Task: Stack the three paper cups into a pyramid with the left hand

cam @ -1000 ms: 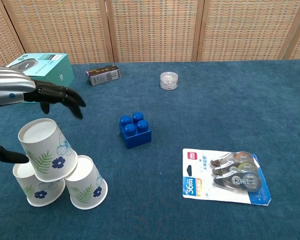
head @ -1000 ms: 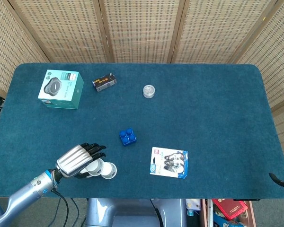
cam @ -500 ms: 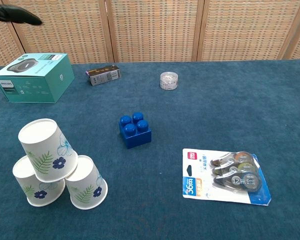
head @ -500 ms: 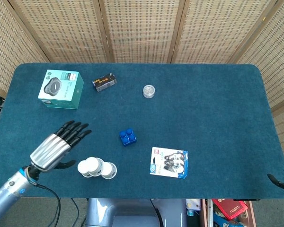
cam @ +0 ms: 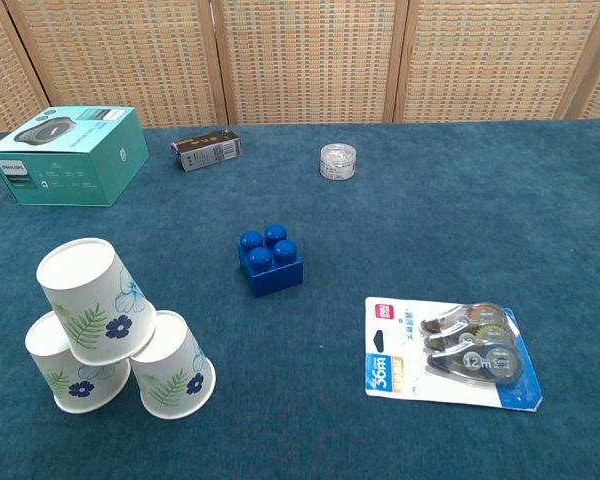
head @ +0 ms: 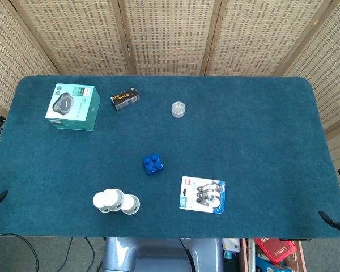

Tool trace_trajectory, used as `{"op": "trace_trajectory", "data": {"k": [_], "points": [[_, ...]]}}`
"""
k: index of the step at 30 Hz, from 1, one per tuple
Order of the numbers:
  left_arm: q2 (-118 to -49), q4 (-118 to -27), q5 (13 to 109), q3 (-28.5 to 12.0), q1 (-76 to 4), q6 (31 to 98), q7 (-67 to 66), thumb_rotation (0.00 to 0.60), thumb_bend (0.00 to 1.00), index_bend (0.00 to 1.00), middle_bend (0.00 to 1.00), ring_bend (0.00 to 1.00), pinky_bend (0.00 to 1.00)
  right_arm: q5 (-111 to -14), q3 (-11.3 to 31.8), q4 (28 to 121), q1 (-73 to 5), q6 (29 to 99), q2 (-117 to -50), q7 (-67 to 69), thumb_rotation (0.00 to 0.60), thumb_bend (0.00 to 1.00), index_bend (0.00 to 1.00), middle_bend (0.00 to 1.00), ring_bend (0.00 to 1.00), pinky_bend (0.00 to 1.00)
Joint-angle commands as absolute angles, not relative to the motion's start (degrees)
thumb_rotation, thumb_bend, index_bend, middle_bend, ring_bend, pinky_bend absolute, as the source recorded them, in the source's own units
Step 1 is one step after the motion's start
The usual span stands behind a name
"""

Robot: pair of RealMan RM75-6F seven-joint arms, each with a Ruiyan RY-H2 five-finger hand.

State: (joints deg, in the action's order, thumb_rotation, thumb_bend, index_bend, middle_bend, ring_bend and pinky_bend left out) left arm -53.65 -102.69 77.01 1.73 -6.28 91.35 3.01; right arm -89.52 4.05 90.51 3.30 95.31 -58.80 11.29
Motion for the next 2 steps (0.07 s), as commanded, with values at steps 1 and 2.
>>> {"op": "trace_trajectory", "data": {"k": [1, 2], "points": [[-54.8, -100.7, 77.4, 1.8, -4.9, 92.1, 4.9, 0.6, 0.22, 0.0, 0.0, 0.0, 0.0, -89.7, 4.0, 90.6, 3.4, 95.5, -58.9, 10.9, 0.6, 0.0, 0.0, 0.0, 0.0, 0.0], [-54.9, -100.3, 77.8, 1.9, -4.8, 92.1, 5.3, 0.6, 0.22, 0.0, 0.0, 0.0, 0.0, -89.7, 3.9, 90.7, 3.4, 95.6, -58.9, 10.8, 0.6, 0.0, 0.0, 0.0, 0.0, 0.0]]}}
